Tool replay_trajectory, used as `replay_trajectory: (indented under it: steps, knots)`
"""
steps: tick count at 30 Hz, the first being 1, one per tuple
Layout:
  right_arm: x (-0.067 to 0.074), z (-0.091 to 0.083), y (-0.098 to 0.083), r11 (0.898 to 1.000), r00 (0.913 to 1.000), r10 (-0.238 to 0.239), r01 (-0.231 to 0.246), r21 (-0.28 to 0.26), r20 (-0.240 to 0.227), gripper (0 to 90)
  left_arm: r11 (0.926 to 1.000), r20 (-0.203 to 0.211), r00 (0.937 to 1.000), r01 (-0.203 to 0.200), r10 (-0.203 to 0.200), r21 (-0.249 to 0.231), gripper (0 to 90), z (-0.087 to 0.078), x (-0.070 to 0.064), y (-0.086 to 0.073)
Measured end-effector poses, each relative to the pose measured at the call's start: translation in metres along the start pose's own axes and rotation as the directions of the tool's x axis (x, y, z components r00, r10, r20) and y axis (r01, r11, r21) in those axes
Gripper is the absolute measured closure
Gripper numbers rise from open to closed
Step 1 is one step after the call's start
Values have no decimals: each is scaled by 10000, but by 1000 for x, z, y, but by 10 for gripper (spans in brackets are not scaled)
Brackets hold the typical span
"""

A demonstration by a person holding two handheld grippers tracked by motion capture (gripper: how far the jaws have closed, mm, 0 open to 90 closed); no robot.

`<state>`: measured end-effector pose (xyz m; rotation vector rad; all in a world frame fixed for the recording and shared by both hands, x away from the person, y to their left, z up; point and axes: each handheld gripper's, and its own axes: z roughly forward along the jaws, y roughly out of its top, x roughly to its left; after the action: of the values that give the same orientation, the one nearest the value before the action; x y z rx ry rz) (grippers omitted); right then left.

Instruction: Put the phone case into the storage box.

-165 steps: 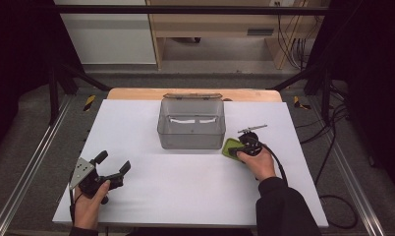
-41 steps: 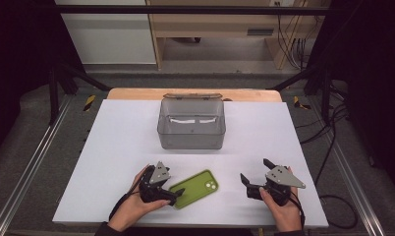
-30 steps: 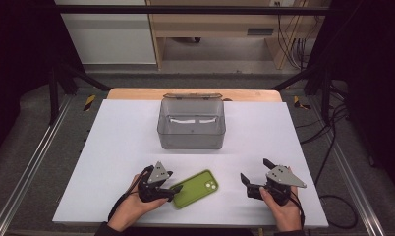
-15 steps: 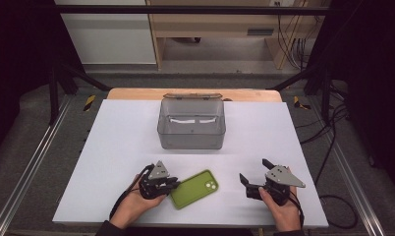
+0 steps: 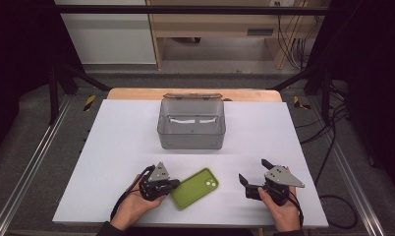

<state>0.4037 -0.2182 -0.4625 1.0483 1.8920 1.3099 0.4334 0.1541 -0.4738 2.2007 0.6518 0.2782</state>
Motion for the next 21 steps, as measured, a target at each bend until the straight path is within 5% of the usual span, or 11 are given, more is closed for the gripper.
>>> replay_trajectory:
  steps: [9, 13, 17, 21]
  knots:
    - [-1, -1, 0, 9999, 10000, 12, -11, -126, 67, 56, 9892, -239, 9982, 518, -556, -1368, 883, -15, 6, 1]
    - [0, -1, 0, 9998, 9999, 54, -51, -215, 149, 54, 9689, -482, 9921, 1020, -1156, -2254, 883, -27, 13, 0]
    - [0, -1, 0, 9995, 9998, 181, -178, -260, 111, 50, 9603, -1099, 9865, 885, -1211, -2644, 882, -39, 16, 1]
    - [1, -1, 1, 9976, 9987, 490, -483, -492, 123, 50, 9441, -1413, 9800, 892, -1401, -3174, 883, -50, 20, 0]
